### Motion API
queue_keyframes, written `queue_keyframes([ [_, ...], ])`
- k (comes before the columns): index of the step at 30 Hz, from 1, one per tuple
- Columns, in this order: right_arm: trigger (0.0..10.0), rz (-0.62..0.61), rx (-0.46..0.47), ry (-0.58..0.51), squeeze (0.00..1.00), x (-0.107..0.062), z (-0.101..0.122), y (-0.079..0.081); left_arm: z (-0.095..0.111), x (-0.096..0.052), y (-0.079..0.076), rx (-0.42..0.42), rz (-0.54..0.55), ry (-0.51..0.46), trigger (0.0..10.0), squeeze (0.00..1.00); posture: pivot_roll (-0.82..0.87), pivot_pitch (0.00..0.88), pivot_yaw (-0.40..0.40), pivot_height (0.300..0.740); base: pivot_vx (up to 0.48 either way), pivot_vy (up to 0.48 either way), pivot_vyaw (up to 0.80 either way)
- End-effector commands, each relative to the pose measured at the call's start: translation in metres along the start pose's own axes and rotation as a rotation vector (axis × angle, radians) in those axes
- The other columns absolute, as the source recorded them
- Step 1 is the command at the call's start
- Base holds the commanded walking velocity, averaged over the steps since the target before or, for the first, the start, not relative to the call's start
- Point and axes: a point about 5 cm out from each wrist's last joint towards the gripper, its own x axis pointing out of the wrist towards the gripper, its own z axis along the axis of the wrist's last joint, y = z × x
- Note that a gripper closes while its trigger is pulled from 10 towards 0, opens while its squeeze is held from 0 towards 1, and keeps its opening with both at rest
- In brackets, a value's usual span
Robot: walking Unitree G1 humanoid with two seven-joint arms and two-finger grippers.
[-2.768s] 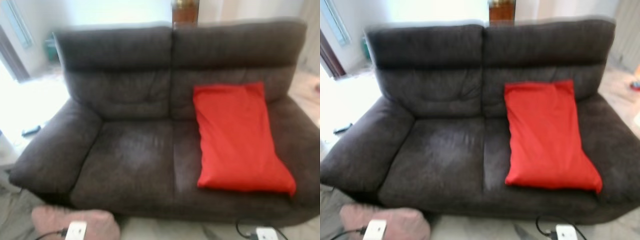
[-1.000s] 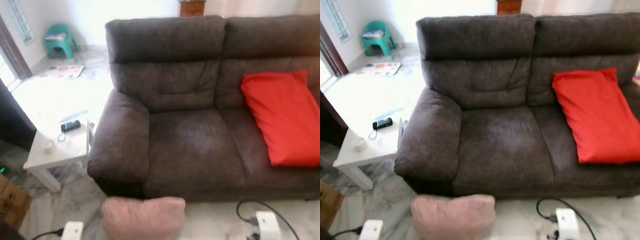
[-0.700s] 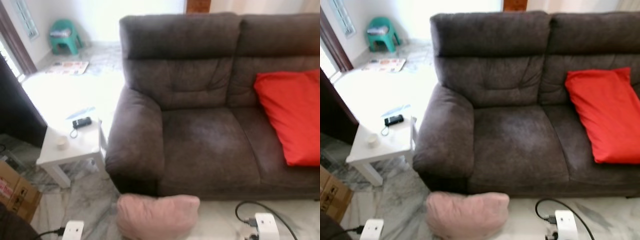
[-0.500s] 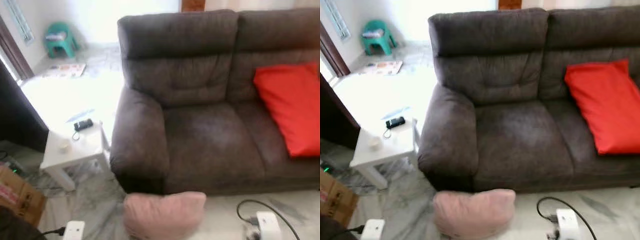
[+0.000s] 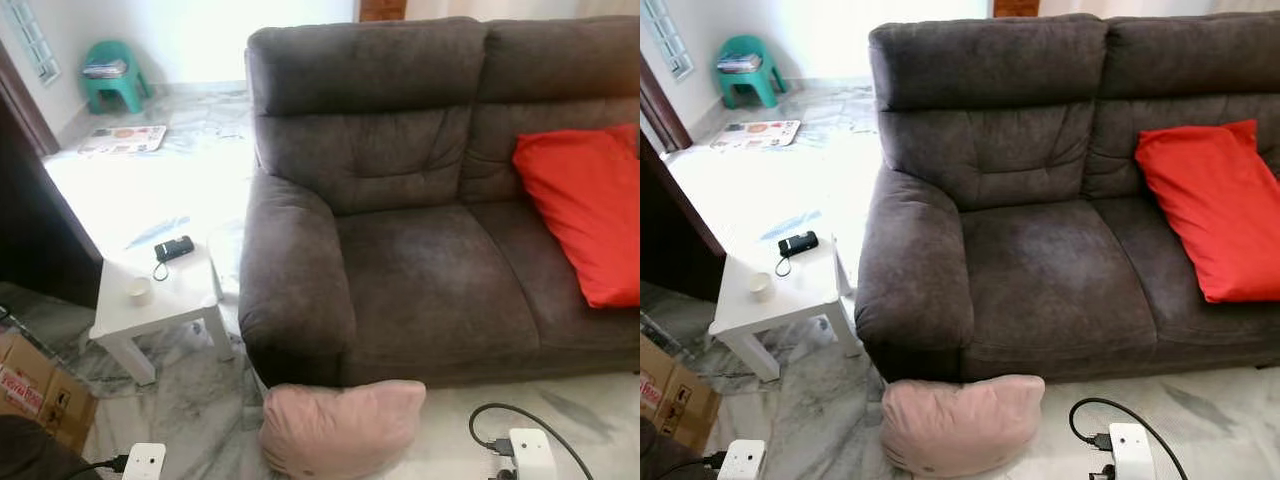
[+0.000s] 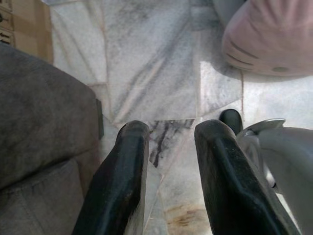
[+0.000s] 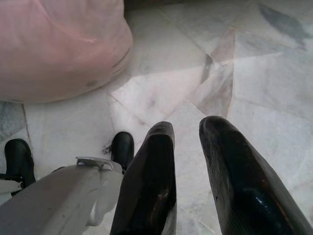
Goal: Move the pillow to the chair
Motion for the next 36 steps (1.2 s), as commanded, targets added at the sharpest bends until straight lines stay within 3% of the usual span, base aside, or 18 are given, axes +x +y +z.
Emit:
queue_keyframes([
  [1,10.0,-0.004,0.004,-0.004,0.00,-0.0003,0.0008,-0.0025,-0.0018,-0.0002,-0.0010,-0.006,-0.007,0.005,10.0,0.00,0.04,0.021,0.026,0.740,0.000,0.000,0.00],
  [19,10.0,0.011,0.016,-0.019,0.00,-0.0003,0.0023,-0.0018,-0.0018,-0.0002,-0.0020,-0.034,-0.007,-0.001,10.0,0.00,0.03,0.015,0.024,0.740,0.000,0.000,0.00],
  [25,10.0,0.015,-0.005,-0.019,0.00,-0.0003,0.0029,-0.0020,-0.0016,-0.0002,-0.0024,-0.043,-0.008,-0.007,10.0,0.00,0.04,0.015,0.022,0.740,0.000,0.000,0.00],
  [28,10.0,0.026,-0.058,-0.009,0.00,-0.0002,0.0034,-0.0017,-0.0016,-0.0002,-0.0024,-0.039,-0.009,-0.004,10.0,0.00,0.04,0.017,0.022,0.740,0.000,0.000,0.00],
  [36,10.0,0.017,-0.018,-0.012,0.00,-0.0002,0.0027,-0.0020,-0.0015,-0.0001,-0.0021,-0.031,-0.011,0.000,10.0,0.00,0.04,0.020,0.023,0.740,0.286,0.000,0.15],
])
